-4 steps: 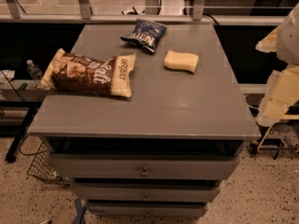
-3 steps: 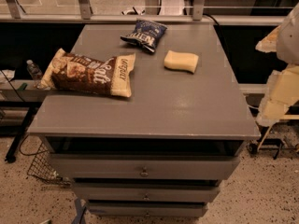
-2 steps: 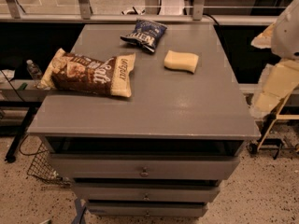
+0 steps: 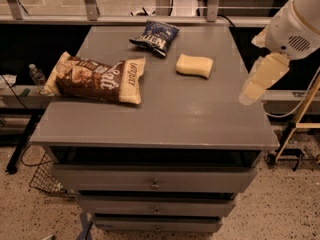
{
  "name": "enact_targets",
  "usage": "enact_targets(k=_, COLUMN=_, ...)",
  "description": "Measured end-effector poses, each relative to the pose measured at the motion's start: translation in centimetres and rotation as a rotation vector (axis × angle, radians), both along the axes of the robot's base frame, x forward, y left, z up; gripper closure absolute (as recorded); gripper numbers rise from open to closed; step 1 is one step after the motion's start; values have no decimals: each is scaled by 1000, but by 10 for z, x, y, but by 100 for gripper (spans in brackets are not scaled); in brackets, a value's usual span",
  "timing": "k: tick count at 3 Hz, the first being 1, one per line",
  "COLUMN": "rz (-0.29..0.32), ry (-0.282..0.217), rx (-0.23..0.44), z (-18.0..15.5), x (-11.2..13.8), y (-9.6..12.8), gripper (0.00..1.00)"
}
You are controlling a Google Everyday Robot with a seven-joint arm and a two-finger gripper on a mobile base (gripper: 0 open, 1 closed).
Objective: Pick sponge
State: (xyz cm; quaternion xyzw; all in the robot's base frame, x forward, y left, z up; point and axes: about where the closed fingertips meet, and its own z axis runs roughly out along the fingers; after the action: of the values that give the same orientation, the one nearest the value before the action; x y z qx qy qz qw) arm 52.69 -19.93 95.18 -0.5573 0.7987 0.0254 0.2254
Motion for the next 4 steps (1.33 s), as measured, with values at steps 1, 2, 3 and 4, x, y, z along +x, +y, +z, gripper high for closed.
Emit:
enact_targets(k=1, rz=-51, ry=-4, rx=57, z=-18, x=34, y=7, gripper=0)
enact_targets(k=2, rz=-107, ry=-15, rx=108, z=-33, x=72, y=12, gripper=0)
enact_targets(k=3, rz=-137, ry=-11, rx=147, z=-49, x=108, y=21, gripper=0)
enact_targets(k=4, rz=-164, ry=5, rx=178, z=-66, x=140, y=27, gripper=0)
